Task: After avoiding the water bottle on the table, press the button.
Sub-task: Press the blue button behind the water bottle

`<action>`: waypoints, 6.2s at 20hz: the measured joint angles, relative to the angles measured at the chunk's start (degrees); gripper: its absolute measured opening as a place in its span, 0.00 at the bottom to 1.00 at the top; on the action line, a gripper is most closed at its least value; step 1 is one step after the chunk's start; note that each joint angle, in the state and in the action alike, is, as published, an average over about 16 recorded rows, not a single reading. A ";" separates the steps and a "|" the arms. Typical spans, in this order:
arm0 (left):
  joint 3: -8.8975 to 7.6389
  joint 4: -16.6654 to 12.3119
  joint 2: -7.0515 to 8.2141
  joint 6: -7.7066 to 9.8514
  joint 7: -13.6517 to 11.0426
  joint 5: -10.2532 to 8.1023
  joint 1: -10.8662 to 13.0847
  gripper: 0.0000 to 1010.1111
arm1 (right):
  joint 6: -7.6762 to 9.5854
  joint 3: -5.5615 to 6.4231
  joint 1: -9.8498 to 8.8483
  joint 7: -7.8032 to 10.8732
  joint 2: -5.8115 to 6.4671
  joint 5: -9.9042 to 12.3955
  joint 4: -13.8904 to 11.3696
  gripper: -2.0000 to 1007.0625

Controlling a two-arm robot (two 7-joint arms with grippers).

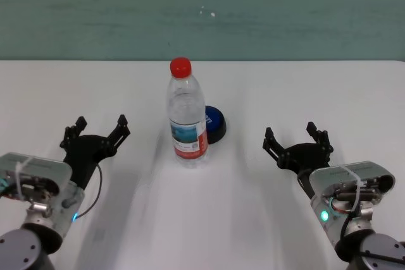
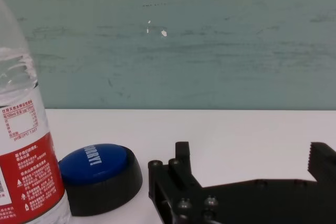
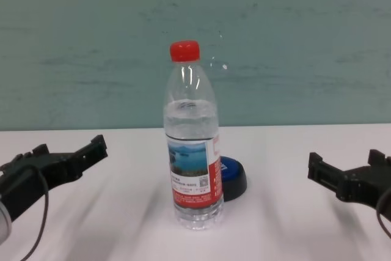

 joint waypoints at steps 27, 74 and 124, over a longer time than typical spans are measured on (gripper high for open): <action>-4.98 -5.61 0.61 -1.82 -6.96 -0.02 6.85 1.00 | 0.00 0.00 0.00 0.00 0.00 0.00 0.00 1.00; -2.04 -12.37 3.17 -4.80 -9.65 -0.14 13.56 1.00 | 0.00 0.00 0.00 0.00 0.00 0.00 0.00 1.00; 0.75 -10.64 0.82 -4.80 -8.34 2.44 11.43 1.00 | 0.00 0.00 0.00 0.00 0.00 0.00 0.00 1.00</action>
